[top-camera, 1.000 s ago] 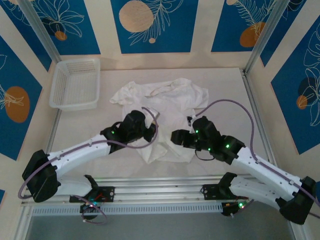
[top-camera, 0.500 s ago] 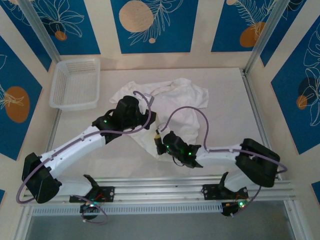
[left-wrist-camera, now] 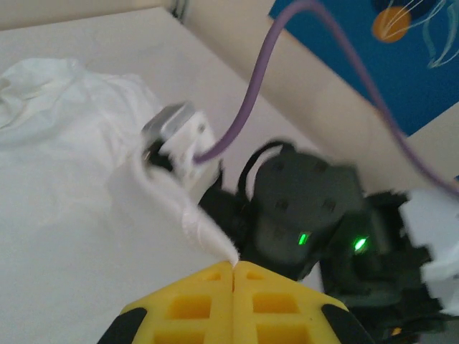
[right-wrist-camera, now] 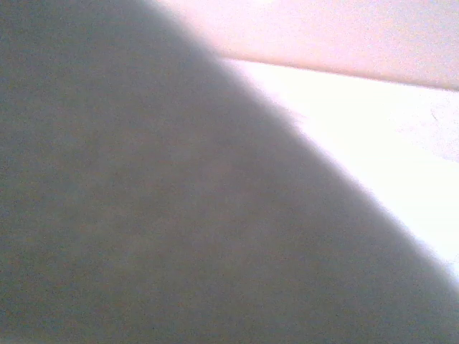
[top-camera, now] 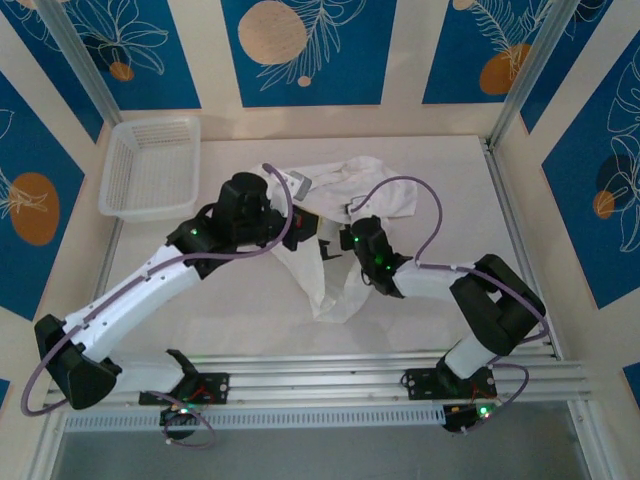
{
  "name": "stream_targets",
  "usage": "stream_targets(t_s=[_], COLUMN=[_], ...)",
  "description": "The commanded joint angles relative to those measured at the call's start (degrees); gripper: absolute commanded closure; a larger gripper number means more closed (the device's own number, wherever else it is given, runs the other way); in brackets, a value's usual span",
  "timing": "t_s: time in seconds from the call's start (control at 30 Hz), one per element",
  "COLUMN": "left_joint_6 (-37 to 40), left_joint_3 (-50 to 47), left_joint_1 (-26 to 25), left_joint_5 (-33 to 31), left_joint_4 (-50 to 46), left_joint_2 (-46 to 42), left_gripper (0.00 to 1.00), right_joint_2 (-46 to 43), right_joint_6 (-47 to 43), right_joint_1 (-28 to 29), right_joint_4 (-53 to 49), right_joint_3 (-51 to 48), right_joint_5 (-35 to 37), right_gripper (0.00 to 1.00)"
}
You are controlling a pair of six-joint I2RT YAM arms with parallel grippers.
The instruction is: Fold the inside-out t-shirt
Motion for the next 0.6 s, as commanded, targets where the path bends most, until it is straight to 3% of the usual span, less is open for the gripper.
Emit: stream_targets(t_s=[0.0,0.07,0.13,0.23,0.33,0.43,0.57], left_joint_6=[-3.1,-1.8,-0.1,0.4,-0.7,-0.9,-0.2], left_joint_3=[7.8,12.6,15.6,18.0,18.4,18.4,18.5], left_joint_1=[0.4,0.4,0.4,0.4,0.5,0.5,0.5], left_joint_5=[2.8,-3.4,-9.5,-11.7,-12.7,-13.3,-16.7], left_joint_4=[-1.1,-7.1,-10.5,-12.1,-11.6,-11.6,-13.0], left_joint_2=[2.3,4.6,6.2,7.2,6.9,6.3,5.5], left_gripper=[1.0,1.0,1.0,1.0,1.0,1.0,1.0], right_joint_2=[1.4,3.6,5.7,9.5,13.2,15.3,16.9], right_joint_6=[-4.9,-8.9,-11.8,-16.2,-17.9,-14.9,-12.7], right_joint_1=[8.0,13.1,17.1,21.0,21.9,21.5,21.2], right_joint_4=[14.0,23.8,27.5,30.0,32.7,27.3,28.8], right_joint_3=[-3.4,-4.8,-3.7,-0.6,1.4,3.5,2.1], right_joint_5=[3.8,8.0,11.7,12.7,13.2,11.3,11.9], right_gripper=[1.0,1.0,1.0,1.0,1.0,1.0,1.0])
